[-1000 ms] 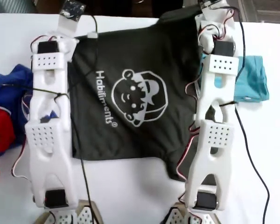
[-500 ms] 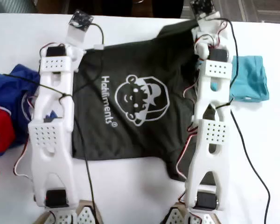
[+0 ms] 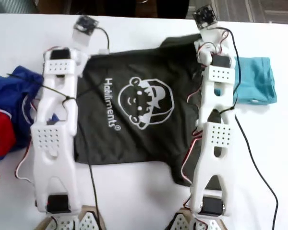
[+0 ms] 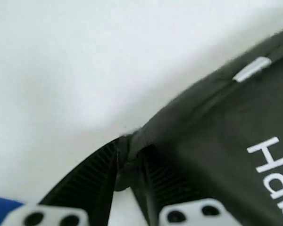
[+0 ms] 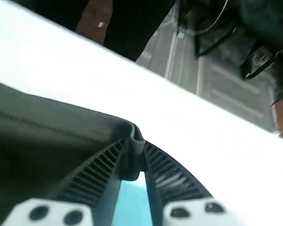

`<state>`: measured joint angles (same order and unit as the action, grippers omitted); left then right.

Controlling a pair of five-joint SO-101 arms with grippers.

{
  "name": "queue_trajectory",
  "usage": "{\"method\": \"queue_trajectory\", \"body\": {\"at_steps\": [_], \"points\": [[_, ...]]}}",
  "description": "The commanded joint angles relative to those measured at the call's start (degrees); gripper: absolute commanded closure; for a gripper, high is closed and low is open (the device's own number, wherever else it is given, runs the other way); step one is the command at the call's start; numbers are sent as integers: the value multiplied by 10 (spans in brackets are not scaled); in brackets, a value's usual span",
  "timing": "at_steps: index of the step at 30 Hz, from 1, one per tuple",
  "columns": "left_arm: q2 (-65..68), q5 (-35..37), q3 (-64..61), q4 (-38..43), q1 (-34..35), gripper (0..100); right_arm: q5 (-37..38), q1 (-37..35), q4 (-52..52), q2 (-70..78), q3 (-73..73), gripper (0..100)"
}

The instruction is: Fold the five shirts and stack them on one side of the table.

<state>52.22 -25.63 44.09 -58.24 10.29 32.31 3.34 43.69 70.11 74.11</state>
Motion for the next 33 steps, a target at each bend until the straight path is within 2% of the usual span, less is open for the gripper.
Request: {"method": "queue_trajectory", "body": {"at_steps": [1,7,10,13,18,24,29,33], "points": [[10,2,7,-14,-11,975,4,0,34,-4,4,979],[21,1,13,-40,-20,975,3,0,80,-11,4,979],[19,4,50,-86,-18,975,2,4,90,-44,4,979],[18,4,95,-161,-18,975,2,4,152,-79,4,979],[24,1,163,-304,-21,974,4,14,312,-140,4,979],[25,0,213,-424,-21,974,5,41,403,-158,4,979],[15,4,189,-442,-16,974,23,51,488,-158,4,978],[-22,3,115,-441,-28,973,50,61,532,-163,4,978]]}}
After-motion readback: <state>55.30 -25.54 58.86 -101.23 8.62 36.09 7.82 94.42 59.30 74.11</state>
